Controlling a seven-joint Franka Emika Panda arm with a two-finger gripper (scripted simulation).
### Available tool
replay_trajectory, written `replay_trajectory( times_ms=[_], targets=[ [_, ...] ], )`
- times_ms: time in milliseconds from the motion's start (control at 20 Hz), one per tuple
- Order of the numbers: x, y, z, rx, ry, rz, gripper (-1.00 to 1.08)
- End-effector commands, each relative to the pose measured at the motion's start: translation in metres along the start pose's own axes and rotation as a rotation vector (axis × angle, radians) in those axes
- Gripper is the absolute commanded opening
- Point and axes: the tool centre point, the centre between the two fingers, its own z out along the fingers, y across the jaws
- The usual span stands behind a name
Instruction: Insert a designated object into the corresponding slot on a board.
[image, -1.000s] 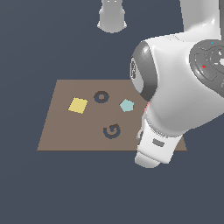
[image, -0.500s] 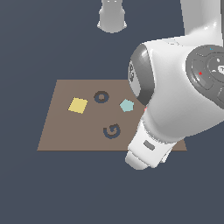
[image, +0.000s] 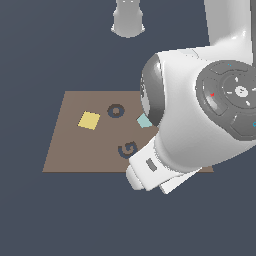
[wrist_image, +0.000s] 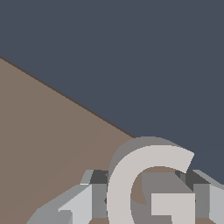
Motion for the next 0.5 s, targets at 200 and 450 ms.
replay_trajectory(
  times_ms=[200, 450],
  targets=[
    [-0.003, 0.017, -0.001, 0.0, 0.001, 0.282, -1.0],
    [-0.009, 0.03, -0.002, 0.0, 0.001, 0.496, -1.0]
  ],
)
